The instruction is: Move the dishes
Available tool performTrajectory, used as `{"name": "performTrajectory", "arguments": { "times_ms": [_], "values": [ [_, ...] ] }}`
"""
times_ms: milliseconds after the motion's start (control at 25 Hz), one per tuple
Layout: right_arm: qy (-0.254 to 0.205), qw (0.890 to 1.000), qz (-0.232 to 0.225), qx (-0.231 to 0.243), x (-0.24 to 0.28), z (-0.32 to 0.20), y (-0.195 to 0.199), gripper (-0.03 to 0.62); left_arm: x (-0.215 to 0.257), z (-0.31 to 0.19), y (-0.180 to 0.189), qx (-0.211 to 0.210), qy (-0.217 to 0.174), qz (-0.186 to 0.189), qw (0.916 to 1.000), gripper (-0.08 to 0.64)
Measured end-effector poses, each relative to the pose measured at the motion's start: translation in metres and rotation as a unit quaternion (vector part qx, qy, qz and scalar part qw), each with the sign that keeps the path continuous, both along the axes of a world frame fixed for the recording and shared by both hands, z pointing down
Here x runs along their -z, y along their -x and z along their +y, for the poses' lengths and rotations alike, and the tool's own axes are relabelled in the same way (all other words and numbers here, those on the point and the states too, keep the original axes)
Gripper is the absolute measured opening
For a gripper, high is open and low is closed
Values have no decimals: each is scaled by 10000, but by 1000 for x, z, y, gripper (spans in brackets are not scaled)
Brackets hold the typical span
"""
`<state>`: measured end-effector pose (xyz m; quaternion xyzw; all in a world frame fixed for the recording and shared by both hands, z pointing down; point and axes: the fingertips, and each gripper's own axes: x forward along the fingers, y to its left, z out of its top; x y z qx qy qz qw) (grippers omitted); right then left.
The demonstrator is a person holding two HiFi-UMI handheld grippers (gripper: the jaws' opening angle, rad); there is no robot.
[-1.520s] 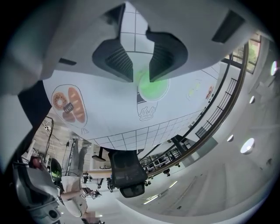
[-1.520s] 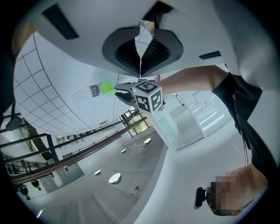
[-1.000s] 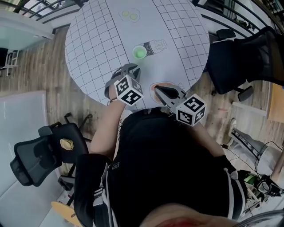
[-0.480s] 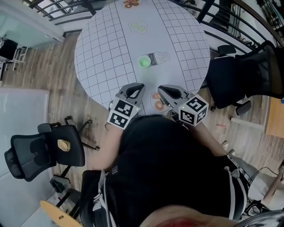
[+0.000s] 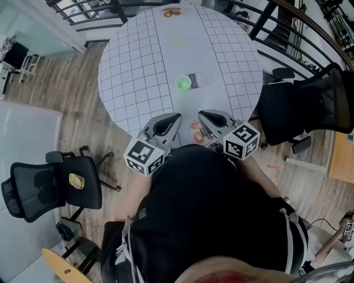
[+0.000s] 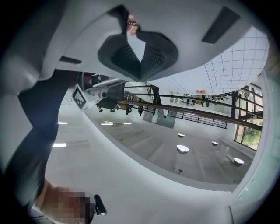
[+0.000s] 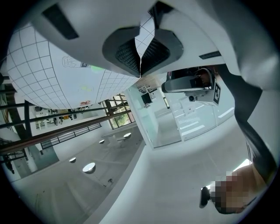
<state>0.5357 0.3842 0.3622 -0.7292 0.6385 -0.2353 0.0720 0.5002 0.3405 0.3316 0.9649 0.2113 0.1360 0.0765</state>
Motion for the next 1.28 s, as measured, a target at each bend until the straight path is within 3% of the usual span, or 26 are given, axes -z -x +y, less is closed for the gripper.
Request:
{"name": "performTrajectory", "arguments": {
  "times_ms": [120,440,760,1000,1160,1280],
  "values": [
    [-18,9999,28,-95,2,1,-4,20,11,-3,4,112,157,288,9994,5],
    [-8,9998,100,-189,7,-3,-11,20,26,-11,0,12,-63,649,9979,3],
    [53,10000,19,-58,5,-4,-6,20,30,-5,1,-68,-213,667,9975,5],
    [-37,9992,-188,351,-1,-16,12,20,27,-6,17,132,471,593,9970,5],
    [-47,9970,-163,750,-6,-21,27,20,25,-8,27,377,383,547,9971,5],
    [-7,9914,-235,1289,-7,-38,51,20,27,-18,49,825,240,475,9952,5]
  ]
}}
